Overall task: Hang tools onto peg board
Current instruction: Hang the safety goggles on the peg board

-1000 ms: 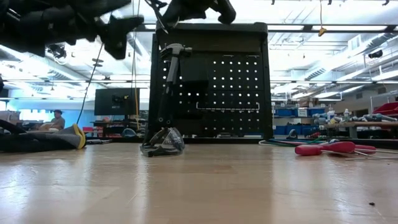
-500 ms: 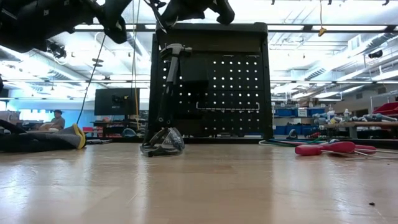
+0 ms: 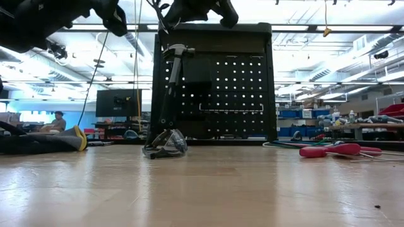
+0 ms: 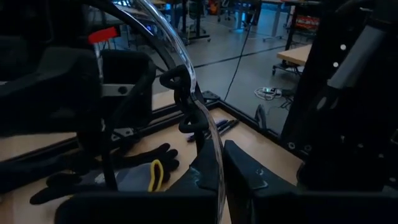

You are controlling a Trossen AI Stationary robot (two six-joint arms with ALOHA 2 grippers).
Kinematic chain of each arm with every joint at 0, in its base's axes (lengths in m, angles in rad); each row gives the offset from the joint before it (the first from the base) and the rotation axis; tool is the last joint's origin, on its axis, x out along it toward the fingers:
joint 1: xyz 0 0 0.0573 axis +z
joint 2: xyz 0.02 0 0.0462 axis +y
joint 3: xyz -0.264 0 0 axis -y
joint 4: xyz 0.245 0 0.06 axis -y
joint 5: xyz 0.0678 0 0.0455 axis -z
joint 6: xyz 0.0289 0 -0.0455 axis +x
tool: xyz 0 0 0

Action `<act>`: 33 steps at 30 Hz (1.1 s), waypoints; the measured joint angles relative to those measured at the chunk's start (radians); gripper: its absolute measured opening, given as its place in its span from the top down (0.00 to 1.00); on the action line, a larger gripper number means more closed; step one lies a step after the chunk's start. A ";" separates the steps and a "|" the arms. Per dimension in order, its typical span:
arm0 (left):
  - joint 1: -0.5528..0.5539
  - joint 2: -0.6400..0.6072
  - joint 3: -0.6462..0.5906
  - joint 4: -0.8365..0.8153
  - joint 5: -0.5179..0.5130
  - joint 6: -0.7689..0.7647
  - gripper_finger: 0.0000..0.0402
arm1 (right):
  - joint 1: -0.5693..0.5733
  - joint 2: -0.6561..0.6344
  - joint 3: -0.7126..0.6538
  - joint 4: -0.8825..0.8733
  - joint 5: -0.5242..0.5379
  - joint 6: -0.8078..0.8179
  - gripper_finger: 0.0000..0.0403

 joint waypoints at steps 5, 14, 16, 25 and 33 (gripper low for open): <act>0.000 0.000 0.000 -0.020 0.000 0.002 0.51 | -0.016 0.000 0.000 -0.043 0.018 0.103 0.96; 0.001 0.000 0.000 -0.290 -0.174 0.110 0.51 | -0.018 0.000 0.000 -0.195 0.198 0.479 0.96; 0.000 0.000 0.000 -0.324 -0.214 0.111 0.51 | -0.018 0.000 0.000 -0.335 0.259 0.707 0.96; 0.000 0.000 0.000 -0.335 -0.229 0.118 0.51 | -0.064 0.000 0.000 -0.968 0.415 1.628 0.96; 0.000 0.000 0.000 -0.347 -0.230 0.118 0.51 | -0.251 -0.021 0.000 -1.297 0.459 1.947 0.96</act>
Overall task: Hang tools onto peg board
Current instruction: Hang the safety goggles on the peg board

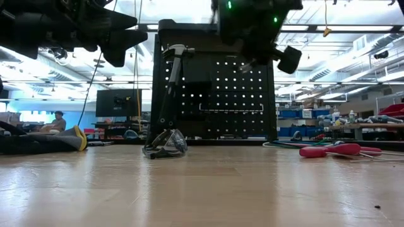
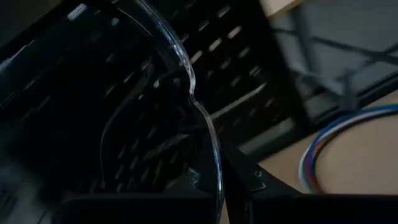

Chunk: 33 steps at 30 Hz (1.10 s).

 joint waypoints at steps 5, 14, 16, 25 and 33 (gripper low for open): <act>0.000 0.000 0.000 -0.002 0.000 0.000 0.51 | -0.145 -0.043 0.000 -0.018 -0.002 0.019 0.96; 0.000 0.000 0.000 -0.083 0.000 -0.010 0.51 | -0.332 -0.146 0.000 -0.123 -0.033 0.028 0.95; 0.000 0.000 0.000 -0.082 0.000 -0.010 0.51 | -0.364 -0.158 0.000 -0.122 -0.039 0.028 0.95; 0.000 0.000 0.000 -0.013 0.000 -0.011 0.51 | -0.461 -0.142 0.000 0.127 -0.075 -0.039 0.95; 0.000 0.000 0.000 -0.012 0.000 -0.011 0.51 | -0.525 -0.127 0.000 0.265 -0.057 -0.195 0.95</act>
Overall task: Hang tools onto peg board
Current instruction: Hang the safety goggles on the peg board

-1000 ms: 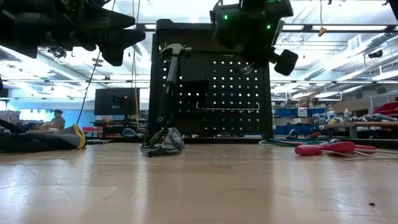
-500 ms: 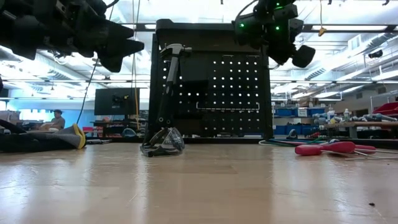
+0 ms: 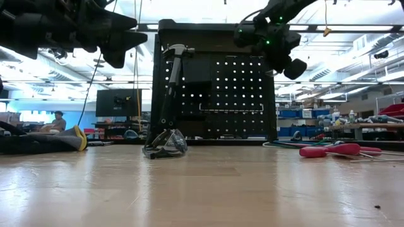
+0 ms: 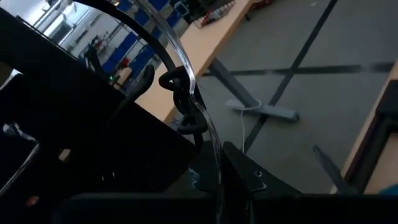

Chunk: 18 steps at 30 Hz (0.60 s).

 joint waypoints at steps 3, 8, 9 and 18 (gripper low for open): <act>0.000 0.000 0.000 0.002 0.000 0.004 0.51 | -0.023 0.000 0.000 0.000 -0.003 -0.091 0.95; 0.000 0.000 0.000 0.003 0.000 0.024 0.51 | -0.046 0.000 0.000 0.001 0.024 -0.205 0.95; 0.000 0.000 0.000 0.005 0.000 0.024 0.51 | -0.048 0.000 0.000 0.003 0.028 -0.217 0.95; 0.000 0.000 0.000 0.010 -0.022 0.027 0.51 | -0.066 0.000 0.000 0.006 0.073 -0.367 0.95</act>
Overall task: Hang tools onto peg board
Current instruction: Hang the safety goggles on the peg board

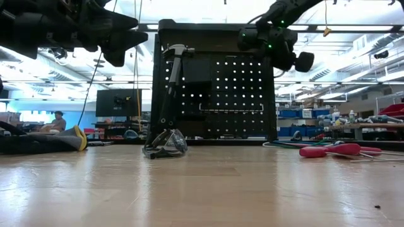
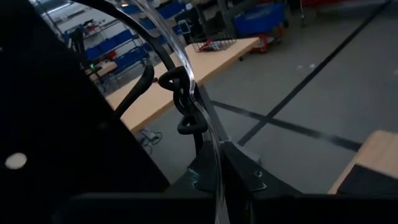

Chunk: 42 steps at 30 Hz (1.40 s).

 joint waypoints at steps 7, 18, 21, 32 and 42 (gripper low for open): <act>0.000 0.000 0.000 0.010 -0.002 0.004 0.51 | 0.002 0.000 0.000 -0.001 0.010 -0.116 0.95; 0.000 0.000 0.000 0.020 -0.002 -0.004 0.51 | 0.022 0.000 0.000 -0.006 0.015 -0.303 0.95; 0.000 0.000 0.000 0.019 -0.002 -0.004 0.51 | 0.022 0.000 0.000 -0.011 0.014 -0.375 0.95; 0.000 0.000 0.000 0.019 -0.001 -0.005 0.51 | 0.007 -0.001 0.000 -0.012 -0.059 -0.515 0.91; 0.000 0.000 0.000 0.025 -0.001 -0.009 0.51 | -0.020 -0.001 0.000 -0.011 -0.241 -0.556 0.76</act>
